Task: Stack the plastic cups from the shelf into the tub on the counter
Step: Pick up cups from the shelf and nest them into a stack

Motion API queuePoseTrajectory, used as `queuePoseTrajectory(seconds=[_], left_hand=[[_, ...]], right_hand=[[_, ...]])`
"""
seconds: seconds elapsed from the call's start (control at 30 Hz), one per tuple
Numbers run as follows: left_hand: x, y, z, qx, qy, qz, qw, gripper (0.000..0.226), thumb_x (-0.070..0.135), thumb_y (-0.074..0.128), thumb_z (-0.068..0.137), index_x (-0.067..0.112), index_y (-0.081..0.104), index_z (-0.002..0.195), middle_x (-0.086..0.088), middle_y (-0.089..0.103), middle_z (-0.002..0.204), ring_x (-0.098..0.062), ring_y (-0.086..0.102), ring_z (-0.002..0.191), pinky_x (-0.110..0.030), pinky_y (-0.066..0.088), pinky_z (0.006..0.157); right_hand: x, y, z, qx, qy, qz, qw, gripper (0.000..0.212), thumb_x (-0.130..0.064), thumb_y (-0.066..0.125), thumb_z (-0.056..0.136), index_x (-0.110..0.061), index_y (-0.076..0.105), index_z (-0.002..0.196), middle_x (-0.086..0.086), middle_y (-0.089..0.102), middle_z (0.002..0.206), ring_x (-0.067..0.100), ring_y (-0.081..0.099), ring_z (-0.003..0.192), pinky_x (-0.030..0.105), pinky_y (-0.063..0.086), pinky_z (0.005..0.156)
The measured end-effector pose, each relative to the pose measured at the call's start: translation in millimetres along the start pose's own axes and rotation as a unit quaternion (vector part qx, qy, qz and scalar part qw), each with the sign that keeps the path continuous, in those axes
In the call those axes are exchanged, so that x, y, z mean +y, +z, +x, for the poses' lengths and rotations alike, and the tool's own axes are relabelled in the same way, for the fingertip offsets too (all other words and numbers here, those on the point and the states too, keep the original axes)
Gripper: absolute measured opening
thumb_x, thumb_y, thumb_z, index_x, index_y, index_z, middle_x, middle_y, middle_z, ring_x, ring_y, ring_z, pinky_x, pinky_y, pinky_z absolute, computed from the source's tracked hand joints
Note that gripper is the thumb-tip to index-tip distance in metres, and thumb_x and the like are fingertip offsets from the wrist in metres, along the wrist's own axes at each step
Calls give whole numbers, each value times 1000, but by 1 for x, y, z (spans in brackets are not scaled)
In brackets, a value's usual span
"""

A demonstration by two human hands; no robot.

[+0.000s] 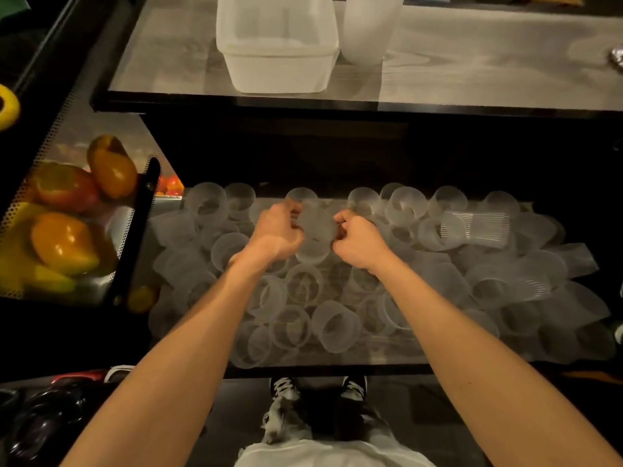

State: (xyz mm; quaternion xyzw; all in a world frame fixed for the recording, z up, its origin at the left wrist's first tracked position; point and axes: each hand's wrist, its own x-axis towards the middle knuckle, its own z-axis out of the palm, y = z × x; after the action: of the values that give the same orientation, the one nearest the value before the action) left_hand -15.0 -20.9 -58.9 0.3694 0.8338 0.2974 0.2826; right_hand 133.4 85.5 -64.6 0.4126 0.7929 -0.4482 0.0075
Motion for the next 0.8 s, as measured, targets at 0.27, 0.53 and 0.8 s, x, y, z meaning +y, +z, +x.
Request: queuePoseTrajectory(seconds=[0.27, 0.53, 0.8], left_hand=[[-2, 5, 5, 45, 16, -17, 999, 39, -1, 59, 91, 7, 63, 128, -2, 69, 115, -16, 67, 105, -23, 54, 90], [-15, 13, 3, 27, 4, 35, 999, 52, 6, 71, 87, 15, 58, 137, -5, 61, 132, -22, 59, 122, -30, 49, 103], [20, 10, -5, 84, -11, 95, 992, 55, -3, 64, 85, 15, 56, 136, -7, 52, 137, -28, 55, 124, -41, 52, 102]], right_hand=[[-2, 3, 3, 22, -16, 30, 999, 48, 1, 63, 86, -18, 57, 129, -1, 68, 82, 13, 63, 74, 27, 50, 67], [3, 4, -2, 6, -2, 16, 1000, 65, -3, 66, 84, -22, 50, 144, -6, 67, 99, 9, 65, 80, 34, 60, 79], [4, -15, -12, 11, 34, -22, 999, 73, -1, 61, 87, -19, 40, 154, -1, 56, 115, 17, 58, 98, 36, 56, 84]])
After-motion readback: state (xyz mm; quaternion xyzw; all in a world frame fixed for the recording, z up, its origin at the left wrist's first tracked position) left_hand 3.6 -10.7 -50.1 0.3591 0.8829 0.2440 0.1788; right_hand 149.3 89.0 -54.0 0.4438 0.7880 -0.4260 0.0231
